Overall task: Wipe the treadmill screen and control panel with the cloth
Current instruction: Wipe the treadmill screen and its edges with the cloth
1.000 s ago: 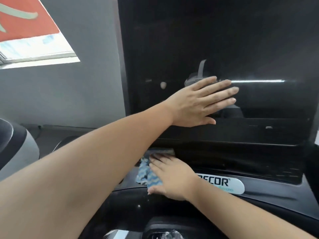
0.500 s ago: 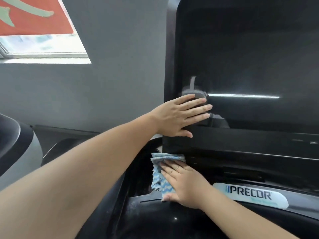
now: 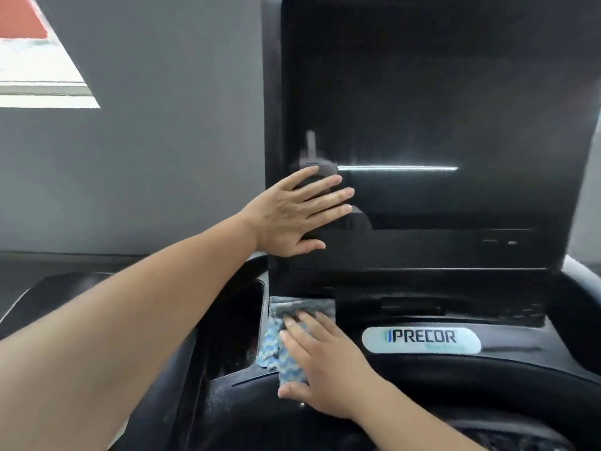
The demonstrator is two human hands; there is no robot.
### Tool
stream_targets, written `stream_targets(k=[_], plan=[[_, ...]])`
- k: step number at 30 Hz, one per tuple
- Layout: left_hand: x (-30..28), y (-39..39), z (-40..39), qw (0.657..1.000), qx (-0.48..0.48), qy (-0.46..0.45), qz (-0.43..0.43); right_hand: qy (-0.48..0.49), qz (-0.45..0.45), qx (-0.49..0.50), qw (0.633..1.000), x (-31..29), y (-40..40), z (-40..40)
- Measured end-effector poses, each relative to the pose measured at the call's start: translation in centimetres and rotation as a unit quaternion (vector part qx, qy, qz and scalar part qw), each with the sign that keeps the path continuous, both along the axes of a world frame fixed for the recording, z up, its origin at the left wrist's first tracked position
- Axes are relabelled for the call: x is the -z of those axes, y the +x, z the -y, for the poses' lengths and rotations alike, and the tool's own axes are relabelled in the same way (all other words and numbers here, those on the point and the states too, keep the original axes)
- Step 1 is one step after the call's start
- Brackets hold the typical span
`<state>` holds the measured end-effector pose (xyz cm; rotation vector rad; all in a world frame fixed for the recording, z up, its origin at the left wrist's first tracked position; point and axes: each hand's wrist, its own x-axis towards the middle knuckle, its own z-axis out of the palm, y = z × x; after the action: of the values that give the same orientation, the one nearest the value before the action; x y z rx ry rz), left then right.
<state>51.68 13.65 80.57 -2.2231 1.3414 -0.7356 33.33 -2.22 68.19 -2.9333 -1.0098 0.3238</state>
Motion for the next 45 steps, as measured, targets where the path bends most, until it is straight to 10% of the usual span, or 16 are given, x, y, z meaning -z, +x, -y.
stream_targets(k=[23,36,45], plan=[[0.6,0.1,0.9,0.998,0.051,-0.037,0.012,0.022,-0.053,0.221,0.974,0.9,-5.7,37.8],[5.1,-11.2,14.4,0.986,0.117,-0.015,-0.116,0.066,-0.071,0.242,0.965,2.0,-5.8,38.4],[13.3,-17.9,12.5,0.969,-0.085,-0.062,-0.225,0.101,-0.067,0.291,0.949,1.0,-5.7,35.5]])
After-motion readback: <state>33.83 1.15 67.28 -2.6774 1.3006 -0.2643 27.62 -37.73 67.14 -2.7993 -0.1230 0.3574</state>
